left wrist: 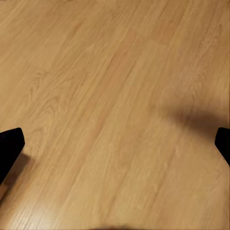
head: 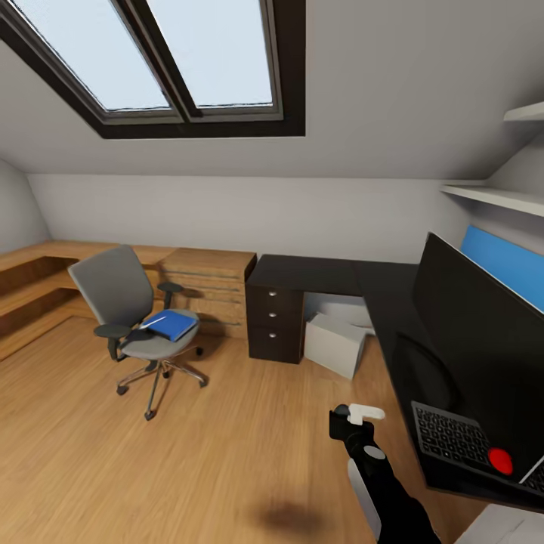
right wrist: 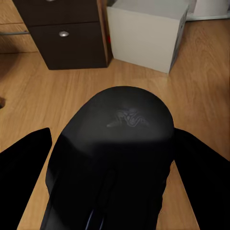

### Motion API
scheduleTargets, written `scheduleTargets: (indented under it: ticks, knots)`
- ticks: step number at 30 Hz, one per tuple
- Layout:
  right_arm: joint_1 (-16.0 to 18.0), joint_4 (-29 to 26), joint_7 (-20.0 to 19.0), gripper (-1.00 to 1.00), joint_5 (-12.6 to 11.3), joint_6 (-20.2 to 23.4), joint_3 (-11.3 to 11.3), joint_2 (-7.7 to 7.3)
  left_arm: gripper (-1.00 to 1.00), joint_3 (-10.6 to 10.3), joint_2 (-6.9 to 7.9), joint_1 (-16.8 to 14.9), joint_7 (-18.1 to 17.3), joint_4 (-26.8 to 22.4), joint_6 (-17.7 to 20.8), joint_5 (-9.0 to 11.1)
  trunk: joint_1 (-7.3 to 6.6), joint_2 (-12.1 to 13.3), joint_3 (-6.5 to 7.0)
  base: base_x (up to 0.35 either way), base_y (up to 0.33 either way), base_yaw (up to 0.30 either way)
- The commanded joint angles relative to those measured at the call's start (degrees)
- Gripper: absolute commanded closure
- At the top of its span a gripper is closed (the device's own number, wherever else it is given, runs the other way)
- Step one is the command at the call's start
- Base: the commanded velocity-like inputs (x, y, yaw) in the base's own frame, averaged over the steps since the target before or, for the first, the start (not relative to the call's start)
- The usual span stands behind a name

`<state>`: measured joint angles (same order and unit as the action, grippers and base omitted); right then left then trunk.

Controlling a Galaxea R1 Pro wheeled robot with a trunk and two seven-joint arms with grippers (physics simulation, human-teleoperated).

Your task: In the bedroom, organize the workspace by keeping the computer under the desk, ensuring the monitor is on the desk, placing the keyboard on the desk next to the monitor, placing the mouse on the desk next to the keyboard, moving the folder from the swivel chair onto the desk next to the mouse, stacking the notebook on top of the folder with the pen on top of the notebook, and positioning the swivel chair next to the desk.

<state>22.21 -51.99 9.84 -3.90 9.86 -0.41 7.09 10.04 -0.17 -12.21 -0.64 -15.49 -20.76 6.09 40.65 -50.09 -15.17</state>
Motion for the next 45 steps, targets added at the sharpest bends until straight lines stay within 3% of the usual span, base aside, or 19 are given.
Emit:
scheduleTargets:
  ticks: [1, 14, 31, 40, 43, 45]
  knots:
    - [0.0, -0.1, 0.2, 1.00, -0.4, 0.2, 0.0, 0.03, -1.00, -0.1, 0.00, 0.0, -0.1, 0.1, -0.2, 0.6, 0.04, -0.1, -0.08, 0.334, 0.000, 0.000]
    - [0.0, 0.0, 0.3, 1.00, -0.4, 0.2, 0.0, 0.07, -1.00, 0.0, 0.00, 0.0, -0.1, 1.8, -0.2, 0.6, 0.04, -0.1, -0.08, 0.334, 0.000, 0.018]
    - [0.0, 0.0, 0.4, 1.00, -0.4, 0.2, 0.0, 0.09, -1.00, 0.0, 0.00, -0.1, -0.1, 1.9, -0.2, 0.6, 0.04, -0.1, -0.08, 0.329, 0.000, 0.206]
    - [0.0, -0.6, 0.5, 1.00, -0.3, 0.4, -0.2, -0.09, -1.00, 0.0, -0.09, -0.1, -0.1, 1.9, -0.2, 0.6, 0.04, -0.1, -0.08, 0.295, 0.000, 0.034]
    - [0.0, -2.6, 0.5, 1.00, -0.4, 1.4, -0.3, -0.16, -1.00, 0.0, -0.13, -0.1, -0.1, 2.0, -0.2, 0.6, 0.04, -0.1, -0.08, 0.274, 0.000, 0.001]
    - [0.0, -4.8, 0.5, 1.00, -0.5, 4.3, -0.4, -0.25, -1.00, 0.0, -0.16, 0.0, -0.2, 2.6, -0.7, 0.6, 0.04, -0.1, -0.08, 0.251, 0.000, 0.000]
